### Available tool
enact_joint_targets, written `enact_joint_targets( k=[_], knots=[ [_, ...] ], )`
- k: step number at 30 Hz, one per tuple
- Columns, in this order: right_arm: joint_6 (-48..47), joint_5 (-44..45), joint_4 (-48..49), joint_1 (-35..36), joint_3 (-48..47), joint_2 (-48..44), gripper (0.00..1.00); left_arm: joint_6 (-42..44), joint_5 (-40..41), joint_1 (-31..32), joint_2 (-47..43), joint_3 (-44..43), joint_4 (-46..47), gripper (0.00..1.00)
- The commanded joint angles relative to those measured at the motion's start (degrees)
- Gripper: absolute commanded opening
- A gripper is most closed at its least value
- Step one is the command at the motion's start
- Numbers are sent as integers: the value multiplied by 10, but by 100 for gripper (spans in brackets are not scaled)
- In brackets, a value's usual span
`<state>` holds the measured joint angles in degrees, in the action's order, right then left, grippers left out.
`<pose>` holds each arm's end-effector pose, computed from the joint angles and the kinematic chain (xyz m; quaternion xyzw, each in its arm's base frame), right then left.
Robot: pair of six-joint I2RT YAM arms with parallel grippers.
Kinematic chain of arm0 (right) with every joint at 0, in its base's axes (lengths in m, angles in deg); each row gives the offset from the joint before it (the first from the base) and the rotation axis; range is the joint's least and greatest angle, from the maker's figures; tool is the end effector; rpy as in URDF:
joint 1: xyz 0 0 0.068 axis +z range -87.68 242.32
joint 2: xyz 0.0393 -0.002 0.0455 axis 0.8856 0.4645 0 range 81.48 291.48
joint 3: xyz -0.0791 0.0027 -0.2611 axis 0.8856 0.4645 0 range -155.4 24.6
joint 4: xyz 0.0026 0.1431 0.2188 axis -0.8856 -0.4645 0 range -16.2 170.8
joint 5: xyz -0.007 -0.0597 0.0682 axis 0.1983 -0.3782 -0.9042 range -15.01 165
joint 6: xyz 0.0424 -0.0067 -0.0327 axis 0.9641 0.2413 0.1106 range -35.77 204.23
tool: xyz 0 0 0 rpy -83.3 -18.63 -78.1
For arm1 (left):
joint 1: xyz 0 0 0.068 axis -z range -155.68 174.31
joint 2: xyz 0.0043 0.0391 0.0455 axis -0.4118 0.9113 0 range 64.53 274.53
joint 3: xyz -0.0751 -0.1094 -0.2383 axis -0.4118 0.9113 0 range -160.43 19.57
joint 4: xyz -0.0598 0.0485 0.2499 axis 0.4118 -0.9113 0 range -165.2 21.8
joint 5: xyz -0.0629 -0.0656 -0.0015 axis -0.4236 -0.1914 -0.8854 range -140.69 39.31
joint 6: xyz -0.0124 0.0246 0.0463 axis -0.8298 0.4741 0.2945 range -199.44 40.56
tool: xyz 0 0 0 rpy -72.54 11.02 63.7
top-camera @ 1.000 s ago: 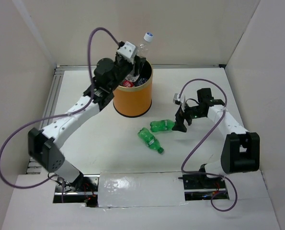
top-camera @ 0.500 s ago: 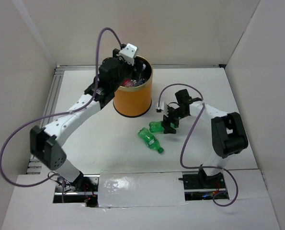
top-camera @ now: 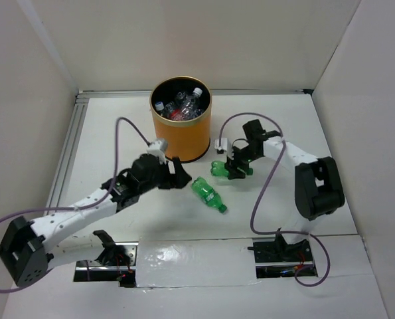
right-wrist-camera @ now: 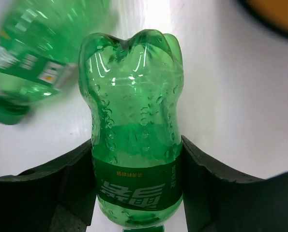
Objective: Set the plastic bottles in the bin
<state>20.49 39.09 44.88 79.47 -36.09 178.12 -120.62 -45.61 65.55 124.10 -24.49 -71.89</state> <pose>0.2959 0.1131 0.1827 -0.6464 0.6834 0.2203 0.2580 0.1840 -0.1570 0.2975 -0.0254 0.8143 -0.3541 0.4592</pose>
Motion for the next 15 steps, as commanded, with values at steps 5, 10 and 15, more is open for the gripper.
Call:
enact_joint_targets(
  k=[5, 10, 15],
  knots=[
    [114, -181, -29, -17, -202, -163, 9, -186, -13, 43, 70, 63, 76, 98],
    [266, -186, 128, 22, -340, -118, 11, -223, -25, 43, 112, 63, 96, 100],
    [343, -132, 215, 68, -463, 25, 22, -260, -14, 49, 146, 63, 101, 100]
  ],
)
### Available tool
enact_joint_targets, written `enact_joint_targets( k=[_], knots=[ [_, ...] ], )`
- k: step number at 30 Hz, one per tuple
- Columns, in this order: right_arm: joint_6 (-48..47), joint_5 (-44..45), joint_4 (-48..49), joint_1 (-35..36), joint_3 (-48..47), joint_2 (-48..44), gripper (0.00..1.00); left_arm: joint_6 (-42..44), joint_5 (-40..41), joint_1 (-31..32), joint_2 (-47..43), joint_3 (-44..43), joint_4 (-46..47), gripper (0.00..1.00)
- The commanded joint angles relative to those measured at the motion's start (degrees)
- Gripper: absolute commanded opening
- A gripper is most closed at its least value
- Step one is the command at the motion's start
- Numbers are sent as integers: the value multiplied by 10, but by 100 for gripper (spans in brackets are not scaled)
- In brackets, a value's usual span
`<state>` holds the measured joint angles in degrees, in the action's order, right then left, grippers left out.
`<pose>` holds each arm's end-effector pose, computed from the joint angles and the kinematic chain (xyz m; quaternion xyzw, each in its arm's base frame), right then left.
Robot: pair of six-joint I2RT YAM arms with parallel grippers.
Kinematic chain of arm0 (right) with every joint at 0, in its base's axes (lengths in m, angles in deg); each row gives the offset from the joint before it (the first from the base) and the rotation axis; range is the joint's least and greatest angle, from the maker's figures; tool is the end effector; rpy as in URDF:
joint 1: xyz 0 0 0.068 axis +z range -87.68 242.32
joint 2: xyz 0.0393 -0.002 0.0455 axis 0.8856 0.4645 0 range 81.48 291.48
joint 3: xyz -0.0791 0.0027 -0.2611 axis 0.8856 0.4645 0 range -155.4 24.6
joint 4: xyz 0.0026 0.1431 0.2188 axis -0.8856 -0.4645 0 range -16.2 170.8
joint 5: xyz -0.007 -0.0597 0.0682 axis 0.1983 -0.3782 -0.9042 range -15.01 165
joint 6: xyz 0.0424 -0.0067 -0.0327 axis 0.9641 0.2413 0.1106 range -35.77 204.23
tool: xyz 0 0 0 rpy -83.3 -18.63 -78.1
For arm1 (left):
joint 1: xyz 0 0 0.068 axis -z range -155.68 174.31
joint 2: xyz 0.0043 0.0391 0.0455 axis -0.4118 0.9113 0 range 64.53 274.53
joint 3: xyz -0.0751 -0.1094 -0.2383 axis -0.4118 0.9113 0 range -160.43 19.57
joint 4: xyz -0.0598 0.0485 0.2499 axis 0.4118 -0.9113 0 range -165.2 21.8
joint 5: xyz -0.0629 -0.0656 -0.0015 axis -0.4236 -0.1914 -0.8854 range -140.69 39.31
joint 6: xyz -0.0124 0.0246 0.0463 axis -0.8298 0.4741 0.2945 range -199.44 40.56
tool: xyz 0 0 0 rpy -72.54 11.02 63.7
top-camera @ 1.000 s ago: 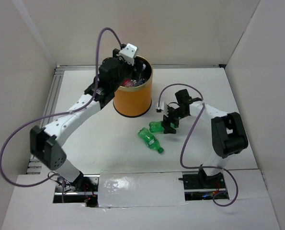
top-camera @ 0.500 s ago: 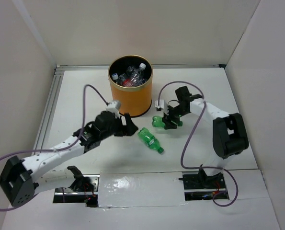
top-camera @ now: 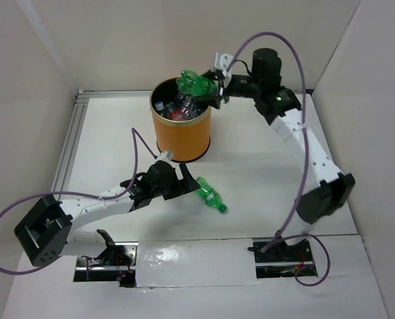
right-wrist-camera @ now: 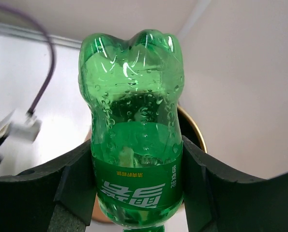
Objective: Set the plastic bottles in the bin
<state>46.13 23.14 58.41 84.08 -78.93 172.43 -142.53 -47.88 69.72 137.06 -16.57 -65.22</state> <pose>0.3101 0.1539 0.4730 -0.5873 0.4557 0.2487 0.6209 0.1874 -0.1875 0.2080 -0.1469 0.8680 -0.3720 0.2944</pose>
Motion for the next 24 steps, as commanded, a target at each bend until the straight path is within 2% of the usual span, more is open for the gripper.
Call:
enact_joint_targets(
  k=[1, 2, 4, 5, 6, 8, 9, 10, 13, 17, 18, 20, 21, 24],
  knots=[
    [96, 40, 95, 30, -60, 101, 26, -41, 9, 7, 16, -17, 42, 100],
    [106, 52, 117, 42, -76, 142, 34, -50, 21, 15, 25, -17, 42, 100],
    [149, 77, 136, 50, -134, 186, 41, -58, 37, 15, 43, -17, 64, 100],
    [162, 87, 136, 56, -158, 208, 52, -58, 46, 23, 50, -23, 64, 100],
    [172, 92, 128, 56, -184, 249, 72, -58, 46, 28, 58, -23, 72, 100],
    [178, 100, 101, 62, -256, 279, 85, -64, 55, 34, 81, -42, 77, 100],
    [178, 100, 83, 62, -267, 287, 91, -64, 55, 34, 89, -49, 77, 100],
    [183, 100, 83, 62, -267, 281, 100, -64, 68, 40, 98, -58, 70, 100],
    [190, 100, 73, 46, -221, 229, 100, -74, 100, 55, 138, -103, 24, 100],
    [208, 87, 66, 3, -87, 124, 100, -99, 100, 61, 215, -173, -41, 100],
    [208, 87, 66, -15, -16, 100, 100, -99, 100, 61, 232, -203, -57, 100],
    [215, 87, 66, -40, 53, 25, 100, -99, 100, 67, 276, -223, -87, 100],
    [220, 87, 66, -65, 116, 2, 100, -93, 92, 73, 284, -223, -87, 98],
    [232, 71, 54, -112, 218, -77, 100, -78, 78, 79, 309, -223, -70, 93]
  ],
)
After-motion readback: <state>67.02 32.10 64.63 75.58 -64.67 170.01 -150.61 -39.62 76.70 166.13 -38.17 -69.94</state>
